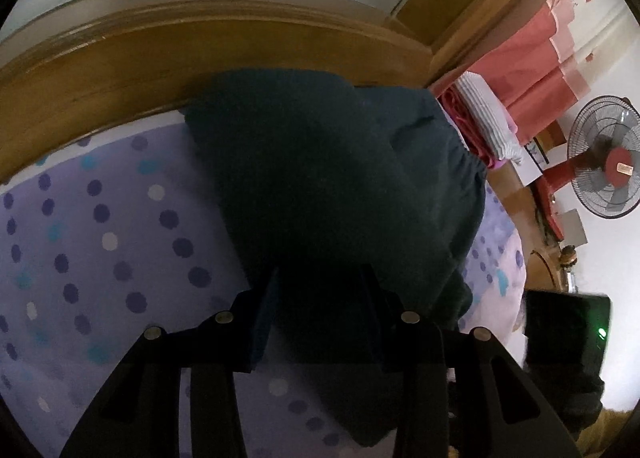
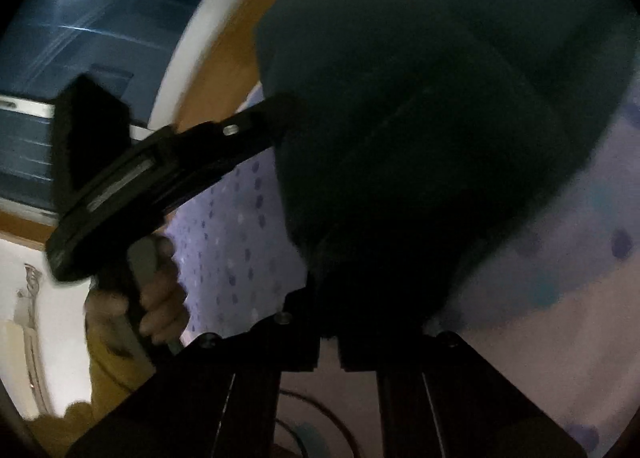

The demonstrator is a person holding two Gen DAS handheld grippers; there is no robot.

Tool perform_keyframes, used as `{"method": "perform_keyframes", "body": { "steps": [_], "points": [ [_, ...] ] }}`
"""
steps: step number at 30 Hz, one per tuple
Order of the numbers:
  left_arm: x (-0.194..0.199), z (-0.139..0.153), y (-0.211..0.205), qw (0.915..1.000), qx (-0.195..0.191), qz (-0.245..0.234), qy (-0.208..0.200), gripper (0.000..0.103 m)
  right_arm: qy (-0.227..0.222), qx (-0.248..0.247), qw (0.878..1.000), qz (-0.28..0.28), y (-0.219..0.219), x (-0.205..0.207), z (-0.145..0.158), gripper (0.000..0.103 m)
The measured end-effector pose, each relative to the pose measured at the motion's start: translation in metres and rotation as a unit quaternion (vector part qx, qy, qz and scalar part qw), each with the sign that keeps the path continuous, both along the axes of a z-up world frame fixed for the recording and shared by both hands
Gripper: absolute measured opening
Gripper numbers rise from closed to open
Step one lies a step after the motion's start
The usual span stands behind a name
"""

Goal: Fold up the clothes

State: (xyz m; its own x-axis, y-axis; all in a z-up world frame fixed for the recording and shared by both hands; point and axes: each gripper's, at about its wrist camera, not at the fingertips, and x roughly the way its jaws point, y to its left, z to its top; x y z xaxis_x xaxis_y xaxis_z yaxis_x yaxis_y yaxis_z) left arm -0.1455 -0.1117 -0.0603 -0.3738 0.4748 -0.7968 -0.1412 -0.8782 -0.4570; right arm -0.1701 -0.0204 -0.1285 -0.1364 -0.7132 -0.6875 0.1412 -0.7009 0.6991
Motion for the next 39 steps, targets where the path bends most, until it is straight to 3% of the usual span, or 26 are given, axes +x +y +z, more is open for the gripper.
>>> {"method": "perform_keyframes", "body": {
  "steps": [2, 7, 9, 11, 12, 13, 15, 16, 19, 22, 24, 26, 28, 32, 35, 36, 37, 39],
  "points": [
    [0.0, -0.002, -0.003, 1.0, 0.007, -0.004, -0.001, 0.04, 0.022, 0.008, 1.0, 0.0, 0.01, 0.011, 0.011, 0.004],
    [0.001, -0.002, -0.011, 0.9999, 0.01, -0.005, -0.007, 0.041, 0.01, 0.037, 0.999, -0.01, 0.029, 0.026, 0.002, 0.001],
    [0.004, -0.001, -0.016, 0.9999, 0.015, -0.003, -0.007, 0.04, 0.037, 0.034, 0.998, -0.022, 0.034, 0.03, 0.012, 0.002],
    [0.009, 0.001, -0.026, 0.9997, 0.024, 0.003, -0.003, 0.04, 0.106, 0.069, 0.992, -0.024, 0.027, 0.032, 0.04, 0.002],
    [0.012, 0.002, -0.032, 0.9996, 0.028, 0.006, -0.001, 0.041, 0.136, 0.093, 0.986, -0.021, 0.019, 0.032, 0.049, 0.007],
    [0.015, 0.003, -0.037, 0.9994, 0.033, 0.009, 0.001, 0.04, 0.165, 0.117, 0.979, -0.018, 0.011, 0.032, 0.058, 0.013],
    [0.014, 0.001, -0.05, 0.9985, 0.051, 0.018, -0.001, 0.041, 0.222, 0.163, 0.961, -0.013, -0.002, 0.035, 0.069, 0.058],
    [0.012, 0.0, -0.056, 0.9982, 0.055, 0.022, -0.005, 0.041, 0.249, 0.185, 0.951, -0.013, -0.008, 0.039, 0.071, 0.067],
    [0.002, -0.002, -0.062, 0.9977, 0.063, 0.022, -0.007, 0.042, 0.313, 0.248, 0.917, 0.008, -0.041, 0.047, 0.072, 0.071],
    [-0.01, -0.005, -0.062, 0.9973, 0.072, 0.013, -0.002, 0.048, 0.36, 0.328, 0.871, 0.067, -0.084, 0.058, 0.055, 0.071],
    [-0.017, -0.009, -0.06, 0.9971, 0.074, 0.011, -0.005, 0.05, 0.38, 0.362, 0.847, 0.088, -0.1, 0.067, 0.048, 0.071],
    [-0.025, -0.014, -0.057, 0.9969, 0.077, 0.013, -0.011, 0.059, 0.391, 0.397, 0.826, 0.091, -0.106, 0.069, 0.039, 0.071],
    [-0.03, -0.017, -0.054, 0.996, 0.088, 0.012, -0.013, 0.061, 0.387, 0.419, 0.817, 0.087, -0.103, 0.066, 0.032, 0.071],
    [-0.038, -0.026, -0.049, 0.9932, 0.113, 0.015, -0.02, 0.066, 0.369, 0.439, 0.816, 0.071, -0.105, 0.049, 0.017, 0.071],
    [-0.041, -0.03, -0.047, 0.9902, 0.132, 0.034, -0.028, 0.068, 0.349, 0.415, 0.838, 0.052, -0.091, 0.039, 0.019, 0.069],
    [-0.041, -0.03, -0.046, 0.99, 0.132, 0.038, -0.031, 0.068, 0.344, 0.407, 0.845, 0.048, -0.085, 0.035, 0.021, 0.058],
    [-0.042, -0.029, -0.045, 0.99, 0.131, 0.042, -0.032, 0.068, 0.338, 0.398, 0.852, 0.045, -0.079, 0.032, 0.023, 0.056],
    [-0.041, -0.027, -0.043, 0.9894, 0.132, 0.049, -0.035, 0.064, 0.33, 0.382, 0.862, 0.042, -0.068, 0.026, 0.026, 0.03]
  ]
}}
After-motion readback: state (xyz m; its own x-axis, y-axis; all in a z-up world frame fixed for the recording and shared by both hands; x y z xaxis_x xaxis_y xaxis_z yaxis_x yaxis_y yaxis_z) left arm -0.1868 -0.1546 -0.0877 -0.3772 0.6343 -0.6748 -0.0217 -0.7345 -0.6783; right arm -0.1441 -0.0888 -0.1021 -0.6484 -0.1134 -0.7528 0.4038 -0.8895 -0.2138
